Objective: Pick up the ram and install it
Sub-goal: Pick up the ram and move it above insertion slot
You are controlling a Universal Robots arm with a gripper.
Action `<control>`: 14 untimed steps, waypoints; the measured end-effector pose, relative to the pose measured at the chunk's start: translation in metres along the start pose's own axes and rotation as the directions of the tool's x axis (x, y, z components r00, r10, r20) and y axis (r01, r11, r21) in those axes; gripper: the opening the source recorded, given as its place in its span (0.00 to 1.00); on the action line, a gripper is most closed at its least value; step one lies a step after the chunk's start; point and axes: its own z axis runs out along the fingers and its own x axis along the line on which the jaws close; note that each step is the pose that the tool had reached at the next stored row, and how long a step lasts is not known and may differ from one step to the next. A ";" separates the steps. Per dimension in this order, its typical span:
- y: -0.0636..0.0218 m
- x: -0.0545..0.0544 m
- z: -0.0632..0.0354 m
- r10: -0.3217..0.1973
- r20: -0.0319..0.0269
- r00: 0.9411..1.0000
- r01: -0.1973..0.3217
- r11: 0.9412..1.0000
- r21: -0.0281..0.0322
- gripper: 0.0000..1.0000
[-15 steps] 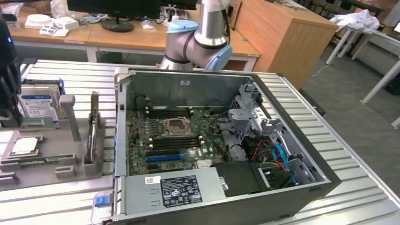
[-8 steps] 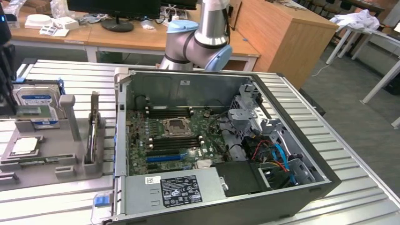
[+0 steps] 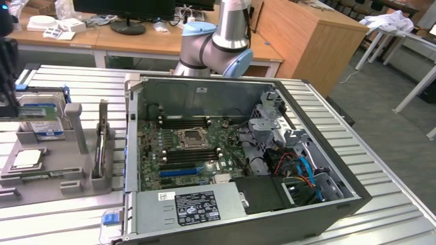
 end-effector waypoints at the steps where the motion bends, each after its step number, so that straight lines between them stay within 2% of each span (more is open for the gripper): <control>1: -0.0049 0.000 -0.0001 0.000 0.000 1.000 0.000 1.000 0.000 0.14; 14: -0.0638 0.002 -0.0021 0.000 0.000 1.000 0.000 1.000 0.000 0.14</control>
